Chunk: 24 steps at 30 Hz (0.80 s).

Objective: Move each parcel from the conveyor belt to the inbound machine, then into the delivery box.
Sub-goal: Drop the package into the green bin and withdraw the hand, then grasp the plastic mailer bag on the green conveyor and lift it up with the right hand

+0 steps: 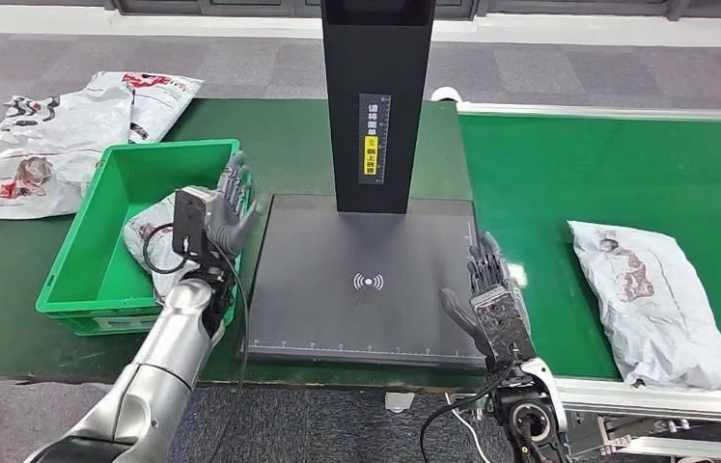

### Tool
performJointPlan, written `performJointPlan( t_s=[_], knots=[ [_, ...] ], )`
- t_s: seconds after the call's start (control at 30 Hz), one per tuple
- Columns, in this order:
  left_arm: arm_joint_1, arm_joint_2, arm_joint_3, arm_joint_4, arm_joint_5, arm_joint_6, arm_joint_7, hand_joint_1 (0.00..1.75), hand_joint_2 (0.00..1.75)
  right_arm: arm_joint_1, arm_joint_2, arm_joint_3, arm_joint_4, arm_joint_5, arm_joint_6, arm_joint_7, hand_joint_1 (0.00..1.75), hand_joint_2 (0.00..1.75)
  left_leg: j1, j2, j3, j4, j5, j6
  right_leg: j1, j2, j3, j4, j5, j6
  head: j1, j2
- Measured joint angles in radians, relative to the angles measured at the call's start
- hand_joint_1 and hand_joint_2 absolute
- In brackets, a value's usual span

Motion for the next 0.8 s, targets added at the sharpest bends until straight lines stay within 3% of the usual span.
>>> performJointPlan(
  t_s=[0.13,0.3,0.47,0.67,0.8],
  knots=[
    [0.058,-0.022,-0.112,-0.041,-0.006,0.009,-0.002,0.00,1.75,-0.008,0.000,-0.013,0.010,0.057,-0.065,0.002,0.00,1.75,0.000,-0.001,-0.001,0.000,0.000,0.000,0.000,-0.001,0.000,0.000,-0.001,0.001,0.000,0.000],
    [0.075,-0.047,-0.217,-0.044,-0.016,0.011,-0.003,0.00,1.75,-0.020,0.000,-0.026,0.028,0.134,-0.144,0.014,0.00,1.75,0.000,0.000,-0.001,0.000,0.000,0.000,0.000,-0.001,0.000,0.000,-0.001,0.001,0.000,0.000],
    [0.078,-0.058,-0.256,-0.039,-0.016,0.015,-0.004,0.00,1.75,-0.021,0.000,-0.034,0.041,0.173,-0.185,0.027,0.00,1.75,0.000,0.000,0.000,0.000,0.000,0.000,0.000,0.000,0.000,0.000,-0.001,0.001,0.000,0.000],
    [0.077,-0.083,-0.281,0.017,0.000,0.058,-0.027,0.00,1.75,-0.042,-0.009,-0.069,0.092,0.355,-0.373,0.079,0.00,1.75,0.000,0.000,0.000,0.000,0.000,0.000,0.000,0.000,0.000,0.000,-0.001,0.001,0.000,0.000],
    [0.076,-0.096,-0.290,0.049,0.004,0.063,-0.033,0.00,1.75,-0.052,-0.019,-0.089,0.129,0.384,-0.399,0.085,0.00,1.75,0.000,0.000,-0.001,0.000,0.000,0.000,0.000,0.000,0.000,0.000,-0.001,0.001,0.000,0.000]
  ],
)
